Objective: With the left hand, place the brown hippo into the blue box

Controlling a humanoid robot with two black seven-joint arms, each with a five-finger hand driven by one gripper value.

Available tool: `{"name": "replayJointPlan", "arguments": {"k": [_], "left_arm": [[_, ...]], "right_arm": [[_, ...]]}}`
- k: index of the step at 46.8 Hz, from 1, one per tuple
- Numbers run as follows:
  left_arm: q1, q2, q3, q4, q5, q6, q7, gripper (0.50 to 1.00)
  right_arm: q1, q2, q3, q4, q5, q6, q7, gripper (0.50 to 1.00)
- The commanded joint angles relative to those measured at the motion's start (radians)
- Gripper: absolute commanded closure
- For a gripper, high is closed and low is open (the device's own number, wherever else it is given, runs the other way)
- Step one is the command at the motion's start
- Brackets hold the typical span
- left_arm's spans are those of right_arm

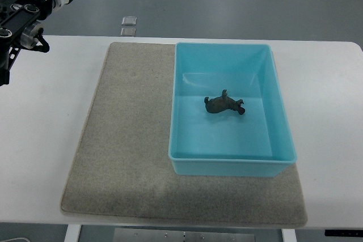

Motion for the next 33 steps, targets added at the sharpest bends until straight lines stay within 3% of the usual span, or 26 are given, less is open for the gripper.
{"name": "replayJointPlan", "arguments": {"k": [1,11,19,33], "left_arm": [[0.004,-0.003,0.0,0.013,-0.095,0.012,0.002,0.508],[0.023,-0.022,-0.003,0.033,-0.282,0.041,0.006,0.508],[0.037,-0.029,-0.003,0.04,-0.474,0.021,0.043,0.508],[0.087,-0.039,-0.011,0.04,-0.716,-0.111,0.043,0.508]], "right_arm": [[0.0,0.0,0.0,0.0,0.0,0.001,0.0,0.564],[0.0,0.0,0.0,0.0,0.0,0.001,0.0,0.564],[0.0,0.0,0.0,0.0,0.0,0.001,0.0,0.564],[0.0,0.0,0.0,0.0,0.0,0.001,0.0,0.564]]}}
